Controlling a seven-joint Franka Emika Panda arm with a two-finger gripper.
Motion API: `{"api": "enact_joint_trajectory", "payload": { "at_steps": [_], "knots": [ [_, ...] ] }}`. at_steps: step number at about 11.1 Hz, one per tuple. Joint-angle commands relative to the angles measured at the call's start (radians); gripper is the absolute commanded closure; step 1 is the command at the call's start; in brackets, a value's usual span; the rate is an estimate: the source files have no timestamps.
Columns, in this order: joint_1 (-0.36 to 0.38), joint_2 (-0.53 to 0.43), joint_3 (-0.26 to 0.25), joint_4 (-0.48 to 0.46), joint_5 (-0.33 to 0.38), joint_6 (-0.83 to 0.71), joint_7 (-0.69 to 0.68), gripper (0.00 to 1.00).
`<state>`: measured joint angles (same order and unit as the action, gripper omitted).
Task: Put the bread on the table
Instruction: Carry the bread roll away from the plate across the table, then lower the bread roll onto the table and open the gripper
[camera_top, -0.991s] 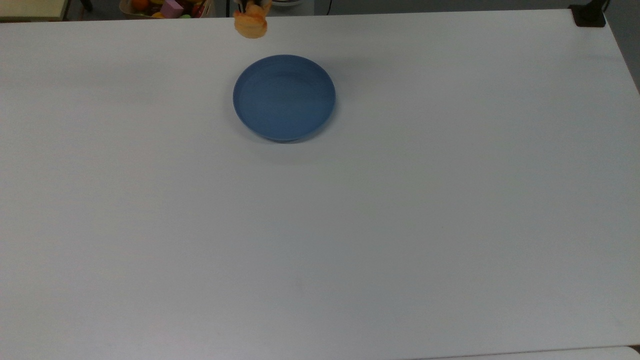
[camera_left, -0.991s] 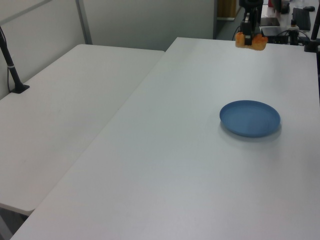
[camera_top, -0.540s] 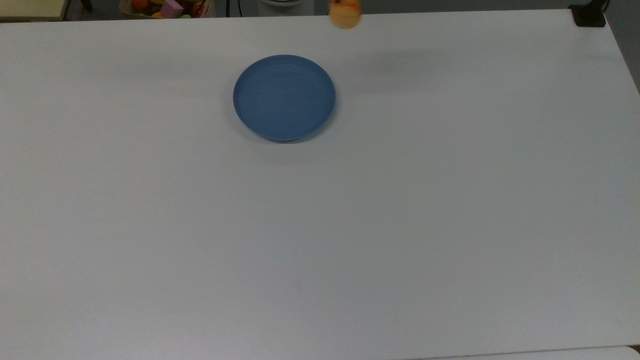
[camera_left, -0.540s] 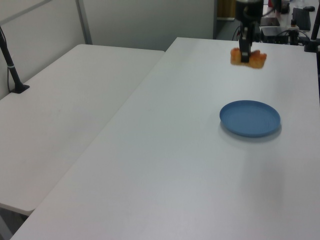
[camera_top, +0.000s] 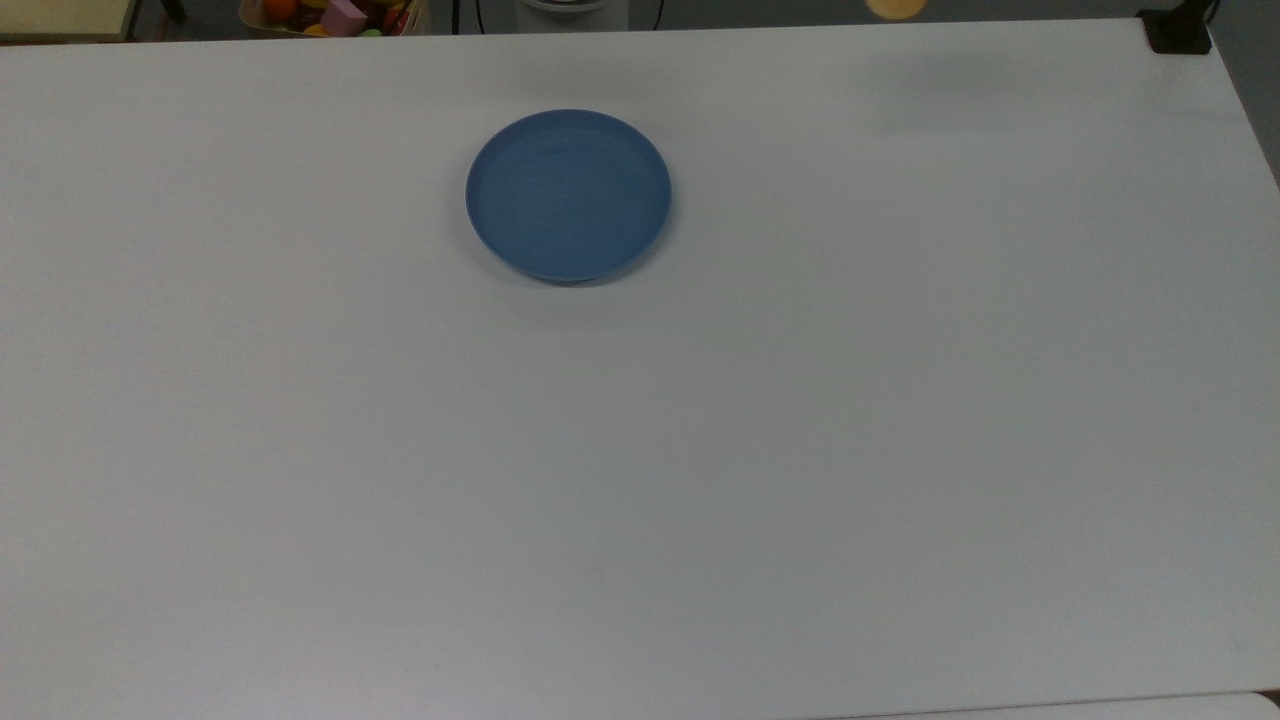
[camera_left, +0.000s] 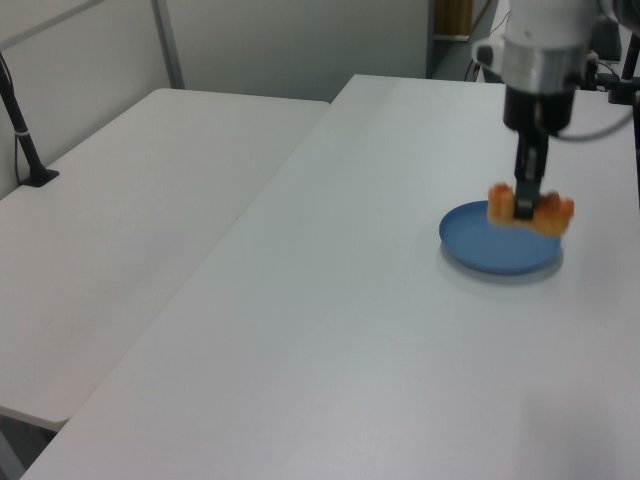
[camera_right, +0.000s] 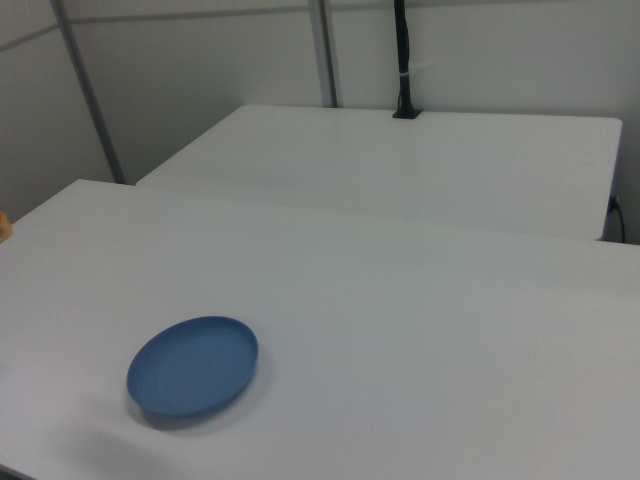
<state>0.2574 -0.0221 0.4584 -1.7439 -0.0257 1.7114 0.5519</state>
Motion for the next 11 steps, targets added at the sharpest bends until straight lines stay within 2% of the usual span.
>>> {"api": "enact_joint_trajectory", "payload": {
  "at_steps": [1,3,7,9,11],
  "knots": [
    [0.057,-0.006,0.002,-0.130,0.042,0.170,0.078,0.83],
    [0.103,0.037,0.002,-0.196,0.052,0.288,0.115,0.83],
    [0.154,0.192,0.002,-0.201,0.046,0.445,0.229,0.83],
    [0.170,0.266,0.002,-0.198,0.033,0.520,0.235,0.83],
    [0.178,0.335,0.000,-0.186,-0.014,0.569,0.256,0.79]
  ]
}}
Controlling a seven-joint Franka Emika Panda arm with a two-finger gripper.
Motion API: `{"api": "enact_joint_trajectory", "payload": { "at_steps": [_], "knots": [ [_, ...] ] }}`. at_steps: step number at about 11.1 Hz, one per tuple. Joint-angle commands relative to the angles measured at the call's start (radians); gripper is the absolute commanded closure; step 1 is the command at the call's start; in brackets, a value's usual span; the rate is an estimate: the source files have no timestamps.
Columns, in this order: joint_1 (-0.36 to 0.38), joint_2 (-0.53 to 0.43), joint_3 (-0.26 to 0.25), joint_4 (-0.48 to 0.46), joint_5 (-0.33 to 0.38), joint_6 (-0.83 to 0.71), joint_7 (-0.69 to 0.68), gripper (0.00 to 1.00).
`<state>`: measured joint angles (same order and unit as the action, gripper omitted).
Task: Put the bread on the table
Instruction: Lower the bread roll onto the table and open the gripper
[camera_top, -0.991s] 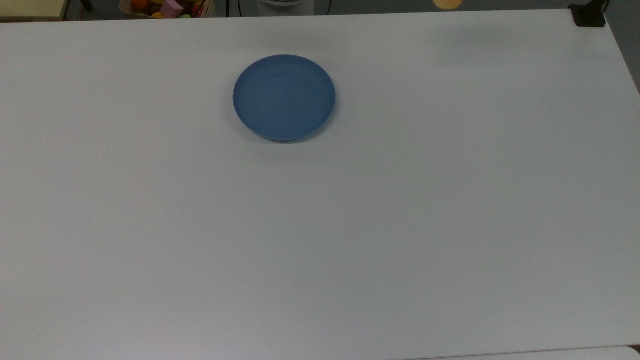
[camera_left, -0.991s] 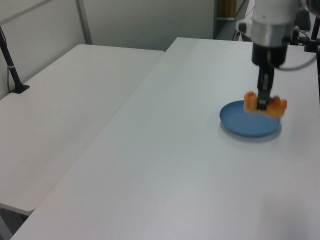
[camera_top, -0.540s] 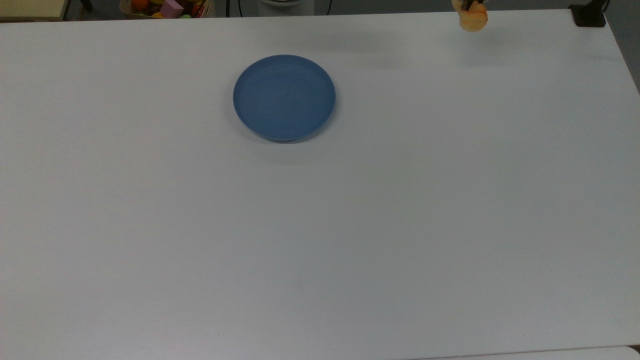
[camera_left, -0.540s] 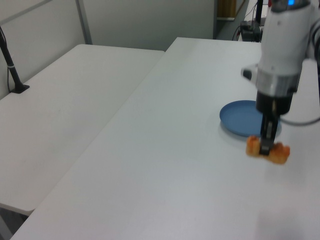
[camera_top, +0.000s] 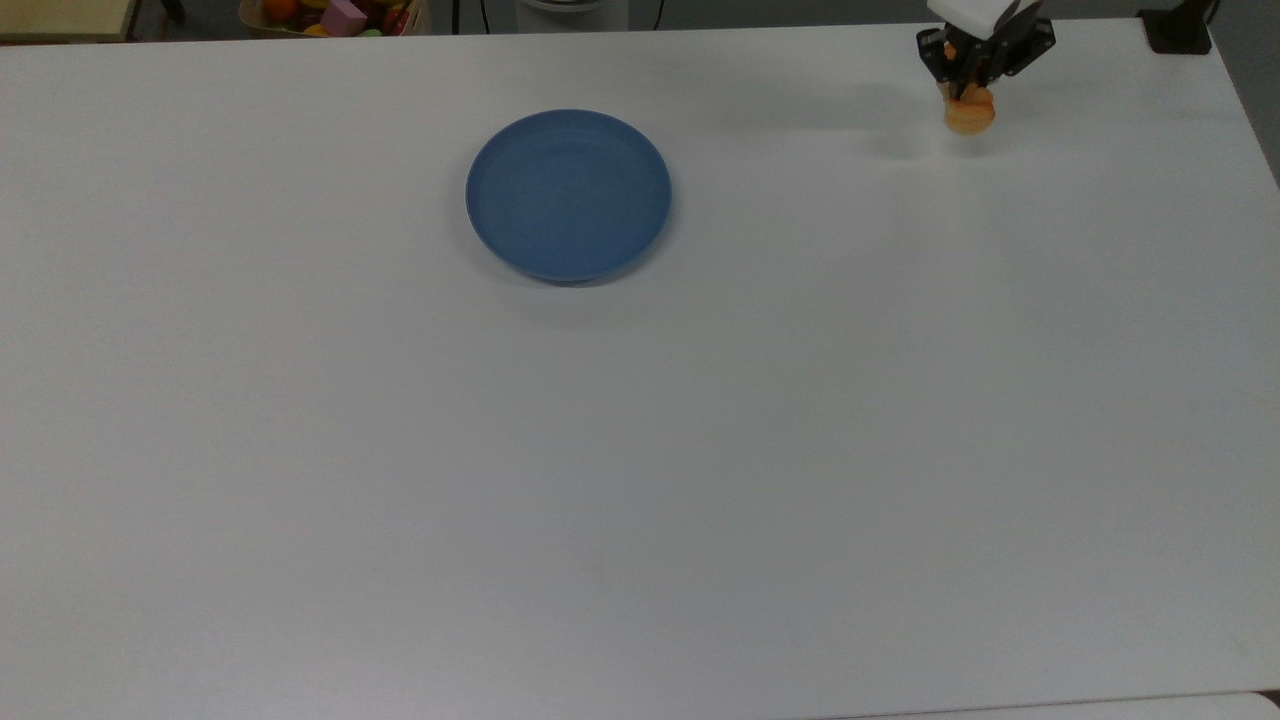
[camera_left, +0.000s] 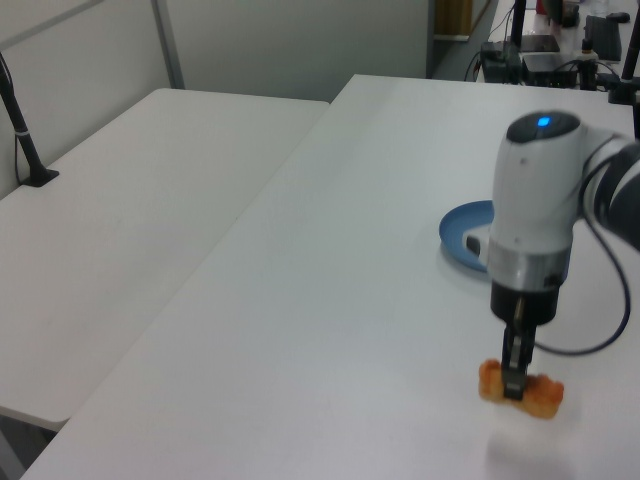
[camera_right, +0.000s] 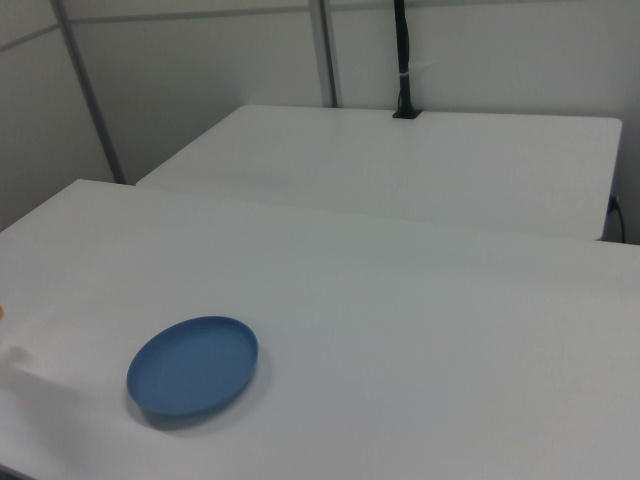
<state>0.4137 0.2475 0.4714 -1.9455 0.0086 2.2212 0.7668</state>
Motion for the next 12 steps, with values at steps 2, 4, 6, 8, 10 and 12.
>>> {"api": "enact_joint_trajectory", "payload": {
  "at_steps": [2,4,6,8,10,12],
  "knots": [
    [0.049,0.119,-0.014,0.017,-0.146,0.075,0.068,0.79],
    [0.050,0.131,-0.014,0.019,-0.162,0.077,0.085,0.68],
    [0.043,0.133,-0.014,0.022,-0.163,0.077,0.086,0.28],
    [0.043,0.133,-0.014,0.031,-0.162,0.069,0.086,0.09],
    [0.043,0.130,-0.014,0.031,-0.162,0.063,0.086,0.00],
    [0.040,0.121,-0.014,0.033,-0.163,0.055,0.098,0.00]
  ]
}}
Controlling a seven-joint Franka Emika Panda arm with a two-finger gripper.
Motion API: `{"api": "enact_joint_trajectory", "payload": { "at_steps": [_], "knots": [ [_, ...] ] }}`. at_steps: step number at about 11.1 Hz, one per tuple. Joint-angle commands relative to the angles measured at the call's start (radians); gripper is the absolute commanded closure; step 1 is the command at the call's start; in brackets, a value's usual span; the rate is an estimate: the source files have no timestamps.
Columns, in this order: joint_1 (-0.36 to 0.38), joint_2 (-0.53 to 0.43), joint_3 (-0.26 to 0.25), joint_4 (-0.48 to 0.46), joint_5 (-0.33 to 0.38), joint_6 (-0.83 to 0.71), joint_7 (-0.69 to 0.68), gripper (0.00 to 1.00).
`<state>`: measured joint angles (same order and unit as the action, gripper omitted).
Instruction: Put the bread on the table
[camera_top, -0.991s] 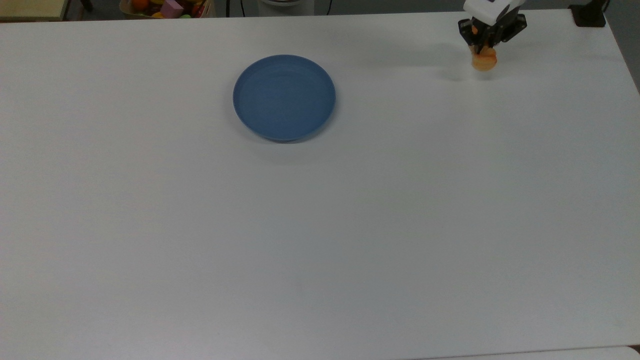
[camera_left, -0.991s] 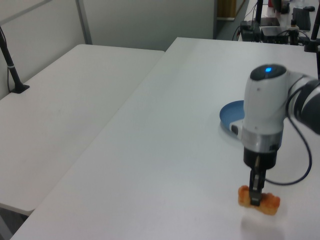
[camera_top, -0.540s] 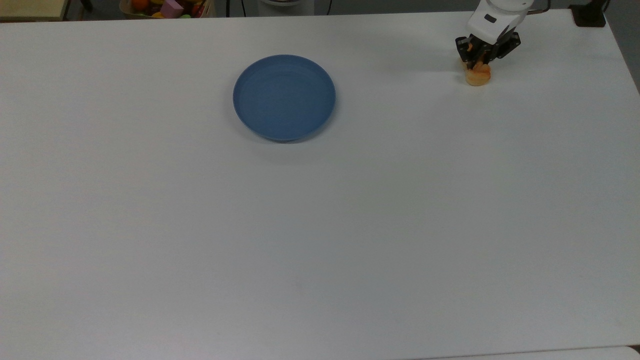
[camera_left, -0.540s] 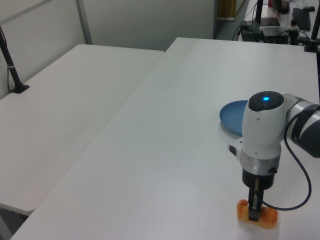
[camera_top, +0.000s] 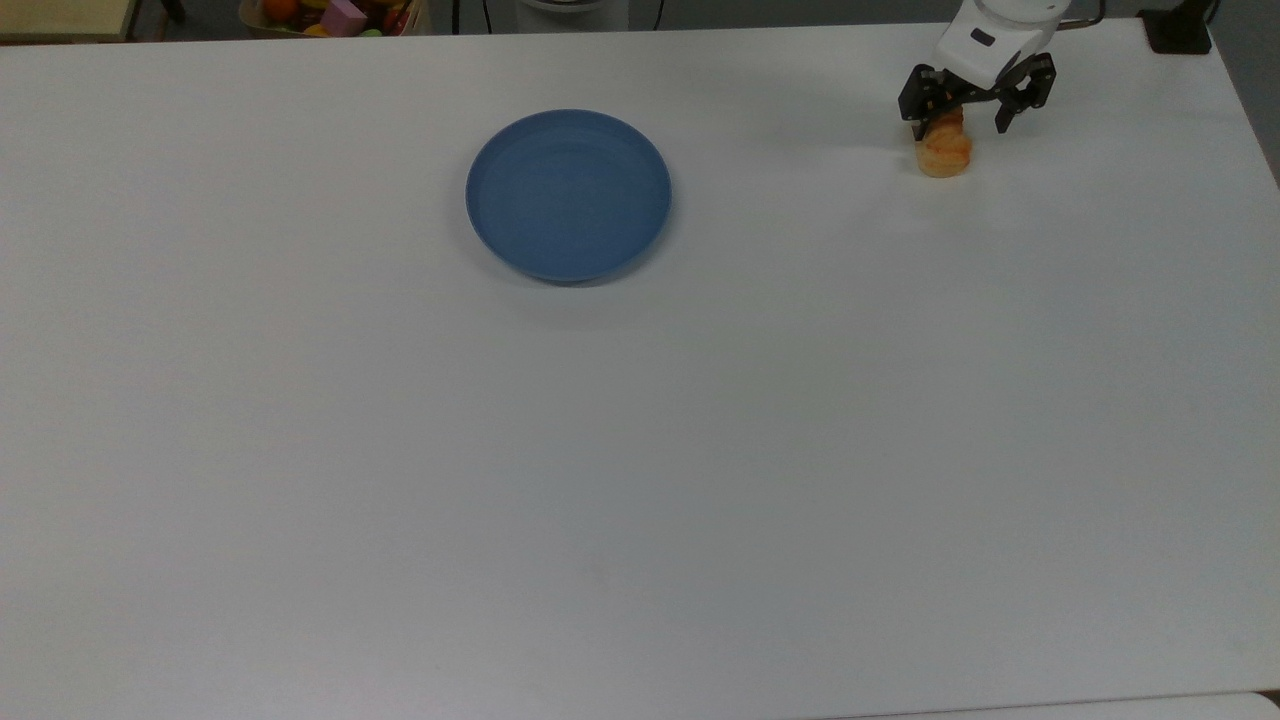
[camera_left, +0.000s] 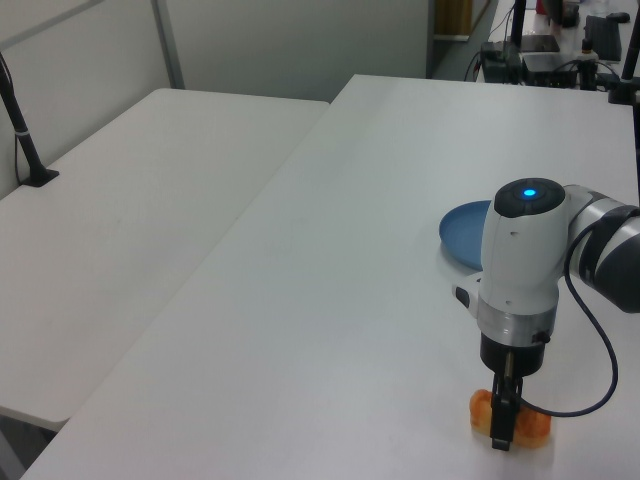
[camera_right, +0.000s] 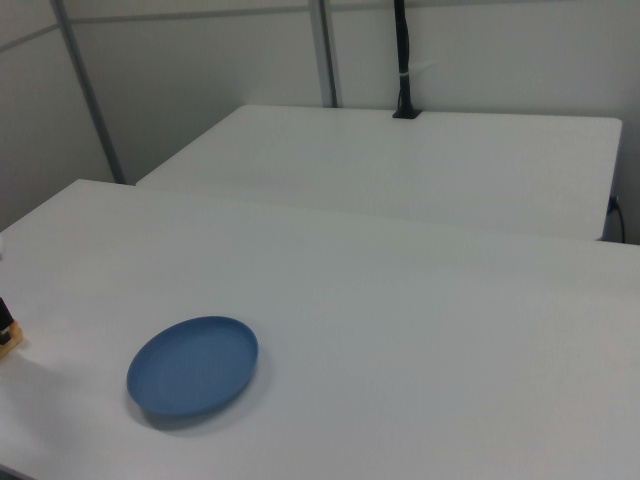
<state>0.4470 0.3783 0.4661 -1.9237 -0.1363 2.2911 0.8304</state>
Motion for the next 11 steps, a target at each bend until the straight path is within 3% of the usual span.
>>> {"api": "enact_joint_trajectory", "payload": {
  "at_steps": [1,4,8,9,11],
  "knots": [
    [0.007,-0.030,-0.009,0.012,-0.019,-0.053,0.036,0.00],
    [-0.026,-0.110,-0.011,0.078,-0.020,-0.256,-0.006,0.00],
    [-0.161,-0.214,-0.023,0.150,-0.011,-0.448,-0.247,0.00],
    [-0.191,-0.235,-0.046,0.175,-0.006,-0.496,-0.319,0.00],
    [-0.212,-0.278,-0.151,0.234,0.000,-0.570,-0.454,0.00]
  ]
}}
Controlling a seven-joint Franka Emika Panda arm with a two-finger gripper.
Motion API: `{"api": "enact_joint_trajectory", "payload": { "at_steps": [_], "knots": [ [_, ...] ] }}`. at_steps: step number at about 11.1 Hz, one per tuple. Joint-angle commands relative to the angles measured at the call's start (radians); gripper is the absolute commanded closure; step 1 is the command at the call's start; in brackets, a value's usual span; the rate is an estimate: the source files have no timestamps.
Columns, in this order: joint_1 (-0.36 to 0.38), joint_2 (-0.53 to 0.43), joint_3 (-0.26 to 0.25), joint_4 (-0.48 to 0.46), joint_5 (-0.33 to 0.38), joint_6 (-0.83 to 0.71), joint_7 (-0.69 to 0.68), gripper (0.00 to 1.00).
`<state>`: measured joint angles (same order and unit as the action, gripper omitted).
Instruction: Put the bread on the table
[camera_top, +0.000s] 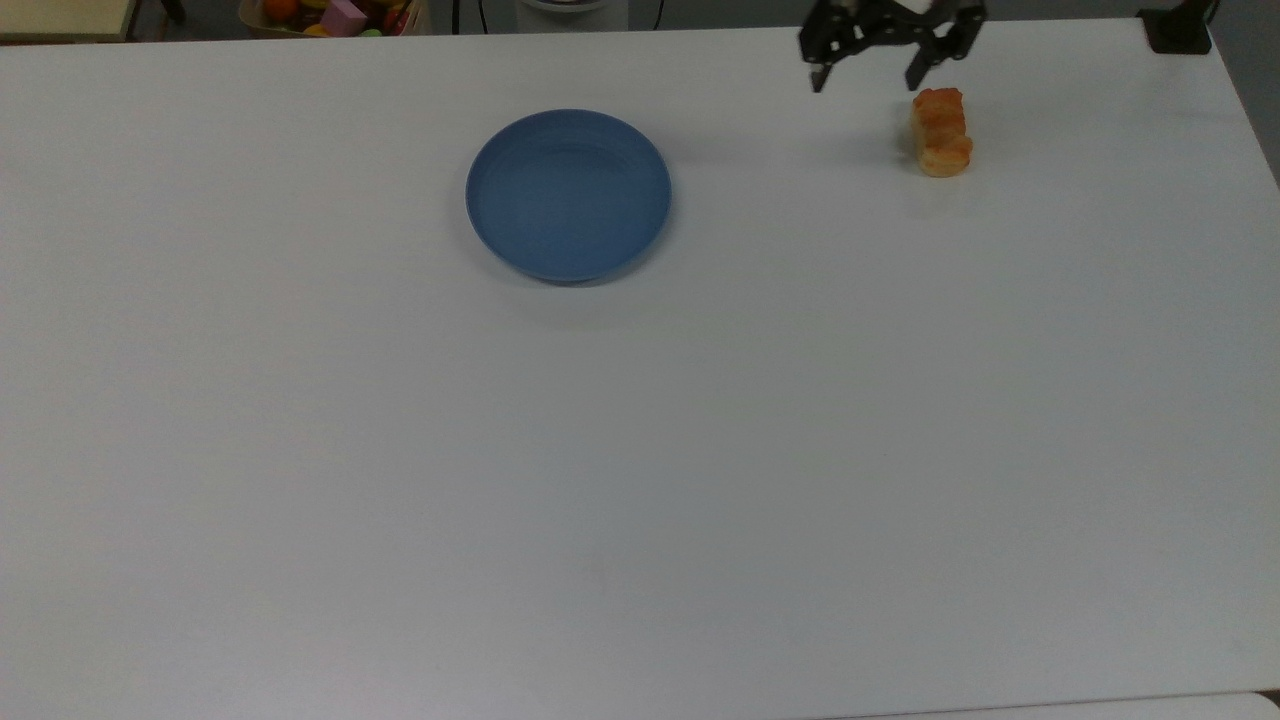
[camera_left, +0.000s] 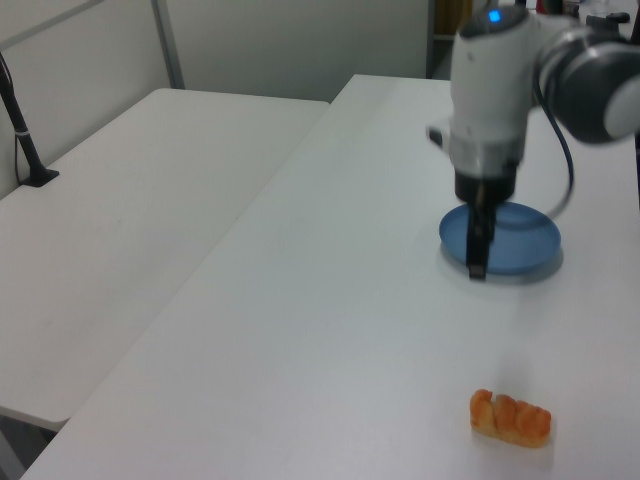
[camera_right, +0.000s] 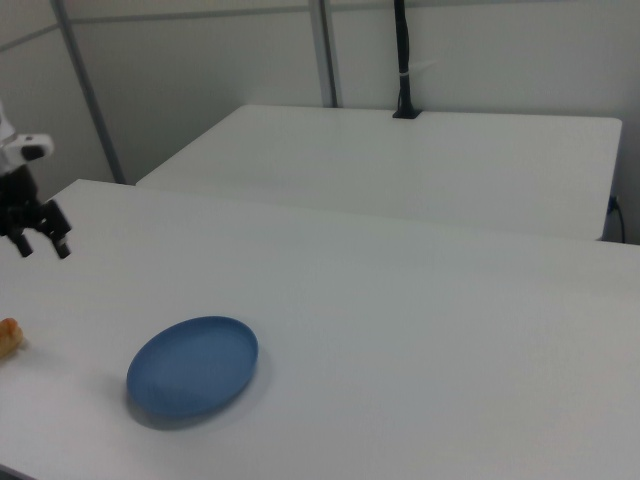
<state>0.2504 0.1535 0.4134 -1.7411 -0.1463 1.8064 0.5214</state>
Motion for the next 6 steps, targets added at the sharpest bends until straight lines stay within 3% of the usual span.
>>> {"api": "enact_joint_trajectory", "payload": {
  "at_steps": [1,4,5,6],
  "knots": [
    [-0.022,-0.084,-0.170,0.060,0.020,-0.107,-0.225,0.00],
    [-0.033,-0.173,-0.414,0.061,0.140,-0.140,-0.464,0.00],
    [-0.039,-0.190,-0.467,0.061,0.145,-0.157,-0.509,0.00],
    [-0.061,-0.202,-0.487,0.063,0.145,-0.176,-0.517,0.00]
  ]
}}
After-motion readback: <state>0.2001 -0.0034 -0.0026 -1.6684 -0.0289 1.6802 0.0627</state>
